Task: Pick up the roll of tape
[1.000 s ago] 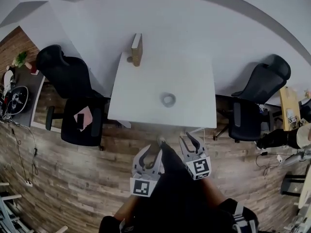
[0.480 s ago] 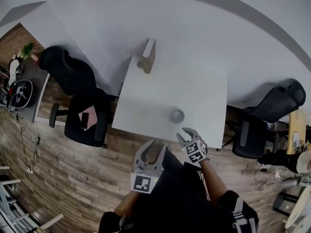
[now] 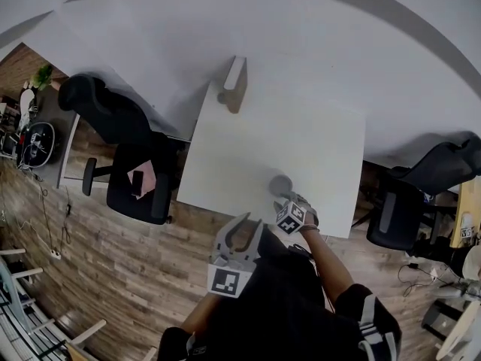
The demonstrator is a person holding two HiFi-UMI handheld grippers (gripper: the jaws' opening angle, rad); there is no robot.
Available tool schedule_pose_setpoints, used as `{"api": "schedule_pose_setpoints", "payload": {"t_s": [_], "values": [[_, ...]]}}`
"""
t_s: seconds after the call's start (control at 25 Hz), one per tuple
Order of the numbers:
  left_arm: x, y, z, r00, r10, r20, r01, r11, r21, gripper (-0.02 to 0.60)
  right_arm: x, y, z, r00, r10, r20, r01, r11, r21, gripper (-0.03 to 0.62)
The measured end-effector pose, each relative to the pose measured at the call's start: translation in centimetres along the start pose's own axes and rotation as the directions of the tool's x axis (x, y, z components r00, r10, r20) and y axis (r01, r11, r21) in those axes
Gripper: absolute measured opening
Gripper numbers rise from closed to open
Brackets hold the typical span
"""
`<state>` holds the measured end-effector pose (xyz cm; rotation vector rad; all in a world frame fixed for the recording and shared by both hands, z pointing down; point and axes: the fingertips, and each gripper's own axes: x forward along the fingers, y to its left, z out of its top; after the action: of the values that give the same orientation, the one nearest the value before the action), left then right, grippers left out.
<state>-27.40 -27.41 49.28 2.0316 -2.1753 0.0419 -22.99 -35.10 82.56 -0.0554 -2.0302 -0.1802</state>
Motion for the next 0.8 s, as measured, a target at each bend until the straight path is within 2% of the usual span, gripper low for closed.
{"api": "schedule_pose_setpoints", "payload": {"t_s": [0.04, 0.12, 0.28, 0.4, 0.48, 0.6, 0.72, 0.8], "values": [[0.2, 0.1, 0.1, 1.0, 0.01, 0.007, -0.01, 0.999, -0.047, 0.117, 1.0, -0.1, -0.3, 1.0, -0.002, -0.027, 0.002, 1.0, -0.023, 0.16], [0.6, 0.3, 0.3, 1.0, 0.019, 0.013, -0.018, 0.997, -0.08, 0.117, 2.8, -0.2, -0.9, 0.997, -0.004, -0.083, -0.002, 0.997, -0.075, 0.16], [0.9, 0.2, 0.1, 1.0, 0.03, -0.003, -0.03, 0.996, -0.085, 0.117, 5.3, -0.3, -1.7, 0.986, -0.018, -0.166, -0.013, 0.983, -0.185, 0.155], [0.8, 0.2, 0.0, 0.999, 0.033, -0.003, -0.033, 0.996, -0.083, 0.117, 6.2, -0.3, -2.2, 0.98, -0.04, -0.197, -0.008, 0.971, -0.237, 0.106], [0.4, 0.2, -0.1, 0.999, 0.034, -0.004, -0.034, 0.995, -0.091, 0.117, 6.3, -0.2, -2.2, 0.979, -0.051, -0.198, -0.001, 0.966, -0.257, 0.1], [-0.6, 0.0, -0.2, 0.999, 0.037, -0.005, -0.037, 0.995, -0.091, 0.117, 5.7, 0.1, -2.3, 0.982, -0.044, -0.182, 0.001, 0.972, -0.233, 0.084], [-2.1, -0.4, -0.3, 1.0, 0.028, 0.014, -0.026, 0.997, -0.079, 0.117, 4.3, 1.5, -2.9, 0.987, -0.009, -0.16, -0.016, 0.988, -0.154, 0.081], [-3.6, -0.9, -0.5, 1.0, 0.018, 0.023, -0.016, 0.996, -0.089, 0.117, 2.8, 2.4, -3.3, 0.99, -0.015, -0.137, 0.0, 0.994, -0.108, 0.08]]}}
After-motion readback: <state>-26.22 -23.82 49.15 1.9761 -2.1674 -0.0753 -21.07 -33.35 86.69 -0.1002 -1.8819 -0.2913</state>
